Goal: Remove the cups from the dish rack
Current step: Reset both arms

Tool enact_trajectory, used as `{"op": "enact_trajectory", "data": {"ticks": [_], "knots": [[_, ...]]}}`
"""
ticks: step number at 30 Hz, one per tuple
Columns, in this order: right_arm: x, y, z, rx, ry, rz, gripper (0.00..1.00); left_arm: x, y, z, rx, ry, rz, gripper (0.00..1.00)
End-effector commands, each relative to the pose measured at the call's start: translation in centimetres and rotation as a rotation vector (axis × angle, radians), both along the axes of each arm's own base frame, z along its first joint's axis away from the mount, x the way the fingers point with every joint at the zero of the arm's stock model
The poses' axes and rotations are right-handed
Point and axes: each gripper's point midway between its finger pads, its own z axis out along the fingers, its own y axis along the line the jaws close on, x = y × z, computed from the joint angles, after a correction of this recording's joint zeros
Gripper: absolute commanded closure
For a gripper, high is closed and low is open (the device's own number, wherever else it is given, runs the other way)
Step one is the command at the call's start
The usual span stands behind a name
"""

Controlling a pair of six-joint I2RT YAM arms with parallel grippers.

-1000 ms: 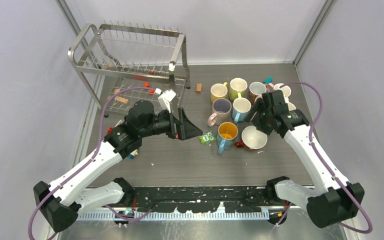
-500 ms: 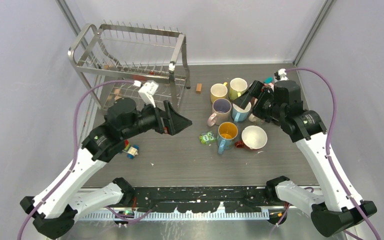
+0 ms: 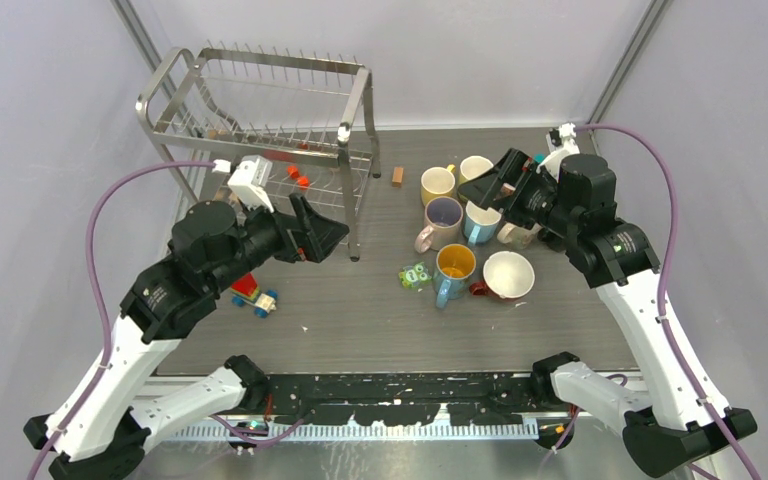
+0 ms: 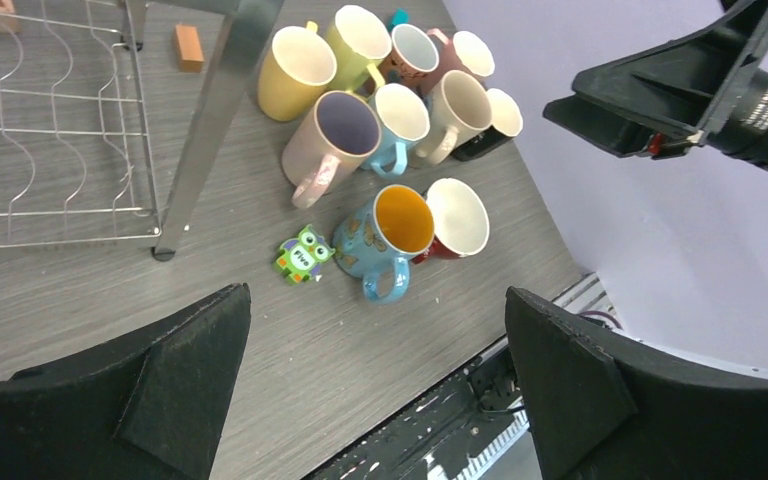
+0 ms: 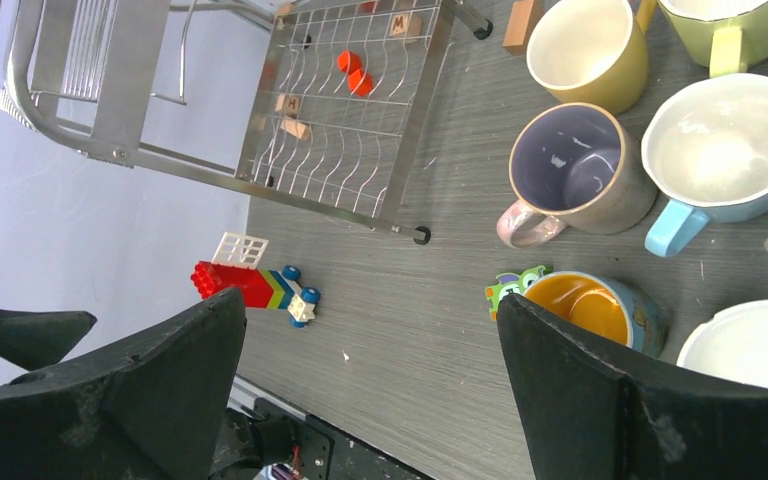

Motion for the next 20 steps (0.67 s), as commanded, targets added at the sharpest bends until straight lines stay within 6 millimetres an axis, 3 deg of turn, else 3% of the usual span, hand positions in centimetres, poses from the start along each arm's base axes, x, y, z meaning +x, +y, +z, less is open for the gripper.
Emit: {"op": "enact_trajectory", "data": {"ticks": [1,20], "knots": [[-0.15,0.56,3.14,0.017,-0.111,0.044,0.00,0.51,0.78,0.09,0.035,-0.008,0.040,0.00],[-0.03,0.07,2.40,0.003,-0.098,0.015,0.00,0.48,0.55,-0.83,0.062,-0.003,0.019,0.00]]}}
